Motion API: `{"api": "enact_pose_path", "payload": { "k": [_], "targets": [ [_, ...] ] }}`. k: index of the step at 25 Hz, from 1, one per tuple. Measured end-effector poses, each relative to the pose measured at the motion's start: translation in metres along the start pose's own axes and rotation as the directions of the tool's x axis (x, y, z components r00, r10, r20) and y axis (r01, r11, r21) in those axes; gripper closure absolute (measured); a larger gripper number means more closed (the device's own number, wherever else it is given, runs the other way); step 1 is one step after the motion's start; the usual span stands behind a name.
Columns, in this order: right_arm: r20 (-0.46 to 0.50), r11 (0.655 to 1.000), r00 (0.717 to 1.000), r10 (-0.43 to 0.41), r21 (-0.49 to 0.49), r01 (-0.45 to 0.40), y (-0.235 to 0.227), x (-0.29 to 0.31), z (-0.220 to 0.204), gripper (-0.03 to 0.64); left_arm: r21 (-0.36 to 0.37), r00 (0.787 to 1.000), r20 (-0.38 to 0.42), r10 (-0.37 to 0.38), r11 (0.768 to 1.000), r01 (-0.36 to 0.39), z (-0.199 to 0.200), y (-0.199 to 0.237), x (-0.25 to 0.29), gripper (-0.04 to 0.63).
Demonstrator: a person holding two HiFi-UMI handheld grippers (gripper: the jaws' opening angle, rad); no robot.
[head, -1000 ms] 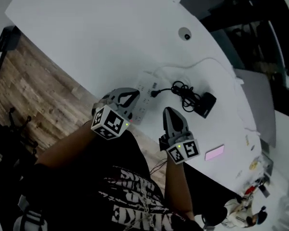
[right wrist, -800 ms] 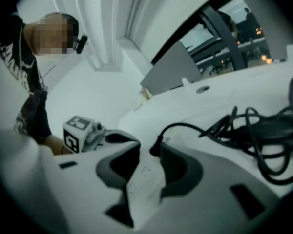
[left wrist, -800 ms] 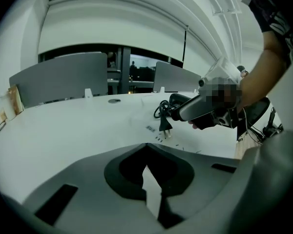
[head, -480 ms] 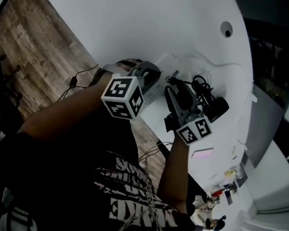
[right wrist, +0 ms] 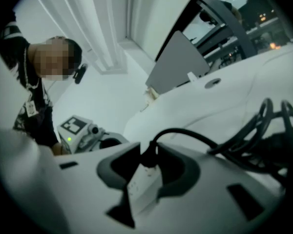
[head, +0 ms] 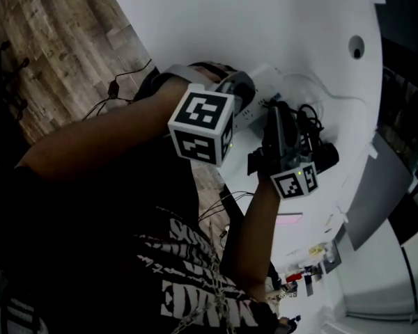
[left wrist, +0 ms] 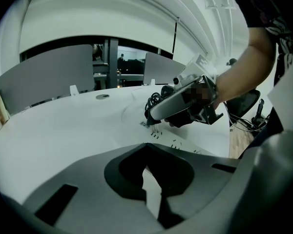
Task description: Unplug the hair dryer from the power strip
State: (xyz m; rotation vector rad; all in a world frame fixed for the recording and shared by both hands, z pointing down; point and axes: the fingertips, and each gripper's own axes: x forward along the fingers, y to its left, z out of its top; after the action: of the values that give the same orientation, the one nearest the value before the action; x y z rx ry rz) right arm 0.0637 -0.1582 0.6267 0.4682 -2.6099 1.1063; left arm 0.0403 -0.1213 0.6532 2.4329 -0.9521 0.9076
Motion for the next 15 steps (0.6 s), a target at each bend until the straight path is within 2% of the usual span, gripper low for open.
{"api": "enact_pose_path", "payload": {
  "k": [4,7,9,11,13,14,15],
  "targets": [
    [-0.010,0.989,1.000,-0.015,-0.148,0.014,0.004,0.000,0.001,0.494,-0.007,1.000,0.010,0.023,1.000,-0.023,0.004,0.001,0.003,0.575],
    [-0.051,0.947,0.997,-0.052,-0.318,0.033,0.008,0.001,-0.004,0.483,-0.019,0.999,0.015,0.038,0.999,-0.037,0.003,0.002,0.002,0.575],
    [-0.077,0.876,0.993,-0.086,-0.481,0.039,0.015,0.002,-0.008,0.477,-0.015,0.999,0.014,0.043,0.999,-0.043,0.003,0.001,0.002,0.575],
    [-0.111,0.763,0.983,-0.145,-0.645,0.040,0.017,0.005,-0.015,0.470,-0.007,0.999,0.013,0.041,0.999,-0.041,0.003,0.001,0.002,0.575],
    [-0.149,0.656,0.962,-0.228,-0.753,0.038,0.013,0.009,-0.025,0.483,-0.001,0.999,0.010,0.039,0.999,-0.039,0.002,0.001,0.002,0.575],
    [-0.159,0.630,0.954,-0.255,-0.775,0.039,0.011,0.010,-0.028,0.483,0.001,0.999,0.009,0.040,0.999,-0.040,0.002,0.001,0.001,0.575],
    [-0.164,0.627,0.950,-0.264,-0.778,0.040,0.010,0.010,-0.030,0.483,0.001,0.999,0.008,0.041,0.999,-0.041,0.002,0.001,0.001,0.575]
  ]
}}
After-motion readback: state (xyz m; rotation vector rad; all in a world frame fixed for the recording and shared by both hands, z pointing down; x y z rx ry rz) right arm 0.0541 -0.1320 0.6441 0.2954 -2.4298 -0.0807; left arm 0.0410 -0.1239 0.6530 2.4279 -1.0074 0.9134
